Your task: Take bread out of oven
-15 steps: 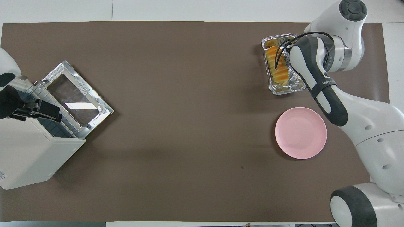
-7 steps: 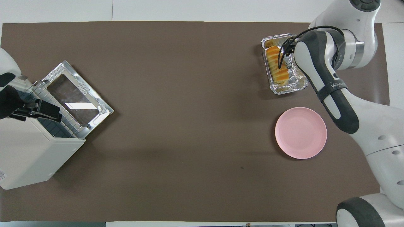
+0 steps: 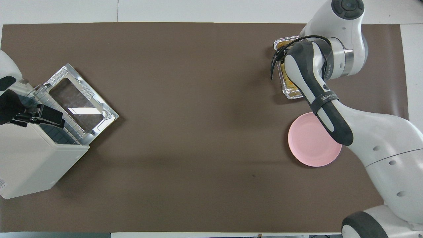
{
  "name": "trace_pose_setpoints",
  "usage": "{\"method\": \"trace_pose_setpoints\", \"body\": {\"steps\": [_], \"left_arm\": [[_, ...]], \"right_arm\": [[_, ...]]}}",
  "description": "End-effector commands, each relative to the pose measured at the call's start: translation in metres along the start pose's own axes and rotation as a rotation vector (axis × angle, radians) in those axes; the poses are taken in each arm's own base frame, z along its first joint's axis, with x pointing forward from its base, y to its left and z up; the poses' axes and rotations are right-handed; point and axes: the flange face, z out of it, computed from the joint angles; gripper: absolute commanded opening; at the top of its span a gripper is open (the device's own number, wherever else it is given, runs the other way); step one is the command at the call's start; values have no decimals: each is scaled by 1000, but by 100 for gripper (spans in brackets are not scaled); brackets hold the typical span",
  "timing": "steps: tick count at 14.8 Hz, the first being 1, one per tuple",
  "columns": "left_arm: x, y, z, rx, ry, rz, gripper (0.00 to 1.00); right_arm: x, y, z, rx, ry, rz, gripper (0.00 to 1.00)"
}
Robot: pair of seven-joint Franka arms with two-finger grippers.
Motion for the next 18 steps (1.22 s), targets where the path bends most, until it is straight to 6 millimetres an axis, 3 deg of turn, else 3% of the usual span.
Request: {"method": "trace_pose_setpoints", "body": {"steps": [1, 10, 11, 12, 14, 15, 18], "left_arm": [[-4, -3, -5, 14, 2, 1, 100], [-4, -3, -5, 14, 2, 1, 100], [-4, -3, -5, 14, 2, 1, 100], [-4, -3, -5, 14, 2, 1, 100], [-4, -3, -5, 14, 2, 1, 100], [-4, -3, -5, 14, 2, 1, 100], [-4, -3, -5, 14, 2, 1, 100]], "right_arm": [[-11, 5, 10, -26, 16, 0, 100], [-15, 5, 25, -24, 41, -2, 100], [-16, 6, 26, -24, 39, -2, 96], [-16, 7, 25, -24, 40, -1, 81], [-15, 11, 25, -24, 40, 1, 12], [-15, 12, 24, -22, 40, 4, 0], [-14, 16, 21, -24, 37, 2, 0]]}}
